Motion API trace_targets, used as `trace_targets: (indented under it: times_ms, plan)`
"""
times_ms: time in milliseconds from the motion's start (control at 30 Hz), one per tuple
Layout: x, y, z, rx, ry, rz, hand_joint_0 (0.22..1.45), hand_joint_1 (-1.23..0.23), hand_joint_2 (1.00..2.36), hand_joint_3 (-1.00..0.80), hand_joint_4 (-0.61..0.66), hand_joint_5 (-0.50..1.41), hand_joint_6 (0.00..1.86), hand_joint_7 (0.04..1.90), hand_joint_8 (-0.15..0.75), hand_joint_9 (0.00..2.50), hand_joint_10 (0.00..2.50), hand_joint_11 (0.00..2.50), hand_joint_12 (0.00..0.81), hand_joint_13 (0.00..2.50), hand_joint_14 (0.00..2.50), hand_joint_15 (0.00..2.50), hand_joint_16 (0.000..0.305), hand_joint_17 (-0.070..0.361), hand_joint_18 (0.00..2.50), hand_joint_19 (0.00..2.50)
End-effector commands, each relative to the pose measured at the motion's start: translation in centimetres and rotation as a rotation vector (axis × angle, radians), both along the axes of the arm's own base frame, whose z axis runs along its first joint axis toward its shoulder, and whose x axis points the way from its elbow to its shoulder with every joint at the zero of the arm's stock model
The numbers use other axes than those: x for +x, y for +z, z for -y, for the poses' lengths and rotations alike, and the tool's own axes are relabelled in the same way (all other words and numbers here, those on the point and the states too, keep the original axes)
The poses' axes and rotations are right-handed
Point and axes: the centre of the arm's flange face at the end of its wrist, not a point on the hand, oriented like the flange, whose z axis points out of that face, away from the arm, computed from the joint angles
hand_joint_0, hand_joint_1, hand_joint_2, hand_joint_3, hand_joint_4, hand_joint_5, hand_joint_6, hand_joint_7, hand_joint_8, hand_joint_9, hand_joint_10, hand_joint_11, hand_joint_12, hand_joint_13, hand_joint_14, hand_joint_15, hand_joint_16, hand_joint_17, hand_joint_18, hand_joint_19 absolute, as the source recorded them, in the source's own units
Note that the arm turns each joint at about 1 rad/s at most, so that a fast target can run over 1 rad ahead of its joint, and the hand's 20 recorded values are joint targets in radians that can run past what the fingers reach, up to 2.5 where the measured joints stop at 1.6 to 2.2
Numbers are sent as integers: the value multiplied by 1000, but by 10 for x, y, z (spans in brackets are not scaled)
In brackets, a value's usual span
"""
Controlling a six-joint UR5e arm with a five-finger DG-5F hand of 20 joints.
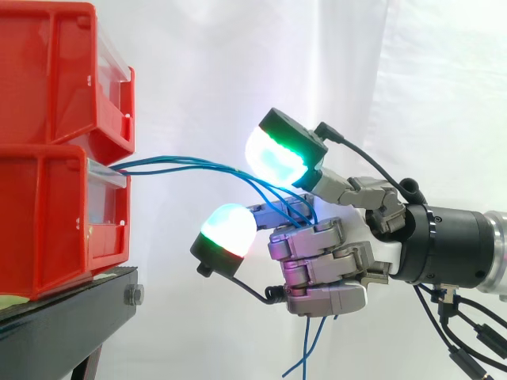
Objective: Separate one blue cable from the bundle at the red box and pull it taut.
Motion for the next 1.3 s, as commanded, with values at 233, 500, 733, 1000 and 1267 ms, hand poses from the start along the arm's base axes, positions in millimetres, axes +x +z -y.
trace_targets:
  times_ms: [233,500,733,1000,1267]
  plan:
    - [5,10,0,-3,-1,17,607,-593,1009,-349,266,-183,890,867,381,1431,2500,2024,511,1809,2500,1098,217,163,2500,1607]
    - [6,15,4,1,-3,25,605,-597,1010,-326,246,-187,899,882,379,1342,2500,1977,507,1745,2500,1141,215,161,2500,1639]
    - [9,23,6,-1,-3,36,607,-644,1011,-271,232,-192,919,830,367,1233,2500,1946,501,1635,2500,1151,219,165,2500,1653]
    - [12,34,8,-3,-5,33,604,-730,1013,-232,210,-196,931,847,372,1134,2500,1924,496,1607,2500,1151,216,162,2500,1655]
    - [11,33,8,-5,-6,15,604,-756,1014,-205,195,-197,942,852,359,1101,2500,1978,500,1597,2500,1143,217,162,2500,1639]
